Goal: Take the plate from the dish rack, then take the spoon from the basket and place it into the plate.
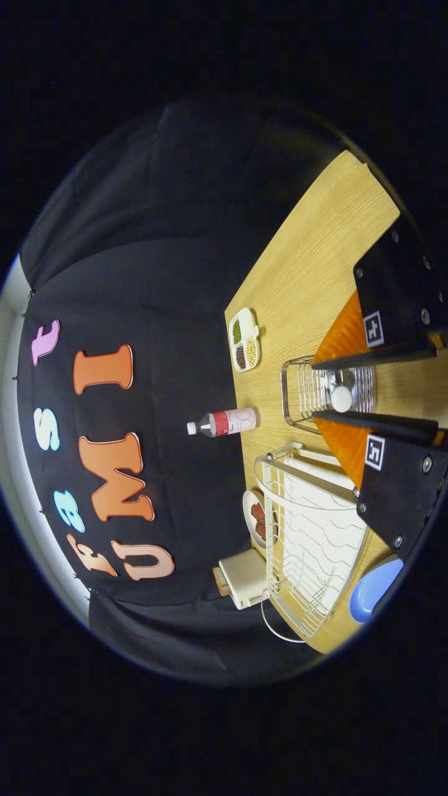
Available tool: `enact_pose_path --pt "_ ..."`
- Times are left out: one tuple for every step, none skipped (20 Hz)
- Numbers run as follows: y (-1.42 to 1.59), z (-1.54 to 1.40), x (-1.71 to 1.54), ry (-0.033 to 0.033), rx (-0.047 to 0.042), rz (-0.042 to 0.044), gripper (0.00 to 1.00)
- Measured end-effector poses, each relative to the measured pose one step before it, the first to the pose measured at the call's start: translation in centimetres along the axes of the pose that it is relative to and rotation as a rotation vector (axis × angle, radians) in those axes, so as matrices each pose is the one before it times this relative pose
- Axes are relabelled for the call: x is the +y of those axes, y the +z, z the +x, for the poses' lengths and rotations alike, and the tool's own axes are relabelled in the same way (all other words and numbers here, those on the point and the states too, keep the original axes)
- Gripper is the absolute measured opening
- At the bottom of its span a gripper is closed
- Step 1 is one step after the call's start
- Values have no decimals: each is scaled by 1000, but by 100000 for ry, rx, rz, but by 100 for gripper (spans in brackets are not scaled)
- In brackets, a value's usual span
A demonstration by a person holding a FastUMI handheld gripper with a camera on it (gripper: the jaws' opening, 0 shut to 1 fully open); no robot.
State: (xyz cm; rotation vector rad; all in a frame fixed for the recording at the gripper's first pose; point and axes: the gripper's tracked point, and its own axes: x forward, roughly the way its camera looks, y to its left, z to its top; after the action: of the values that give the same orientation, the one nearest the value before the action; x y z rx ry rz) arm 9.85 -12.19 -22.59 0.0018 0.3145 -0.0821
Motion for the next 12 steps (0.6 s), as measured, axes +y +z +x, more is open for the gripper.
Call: enact_pose_path --pt "-25 91 -143 -663 309 -890 25" --pt "16 100 -17 163 -765 -808 18" --pt "16 -163 -146 -616 -154 -671 12" --pt "220 17 67 2 -500 -422 10" --pt "219 -136 52 347 -349 188 6" --pt "77 -184 156 329 238 446 6" --pt "313 -191 112 388 -321 395 5" --pt "470 -210 -82 -395 -1093 145 6" --pt "455 -446 -81 -580 -615 -186 5" --pt "684 -541 21 -253 -943 -273 5" --pt "773 -464 78 -238 -1232 -470 6" --pt "670 -684 -1 -701 -935 -824 5"
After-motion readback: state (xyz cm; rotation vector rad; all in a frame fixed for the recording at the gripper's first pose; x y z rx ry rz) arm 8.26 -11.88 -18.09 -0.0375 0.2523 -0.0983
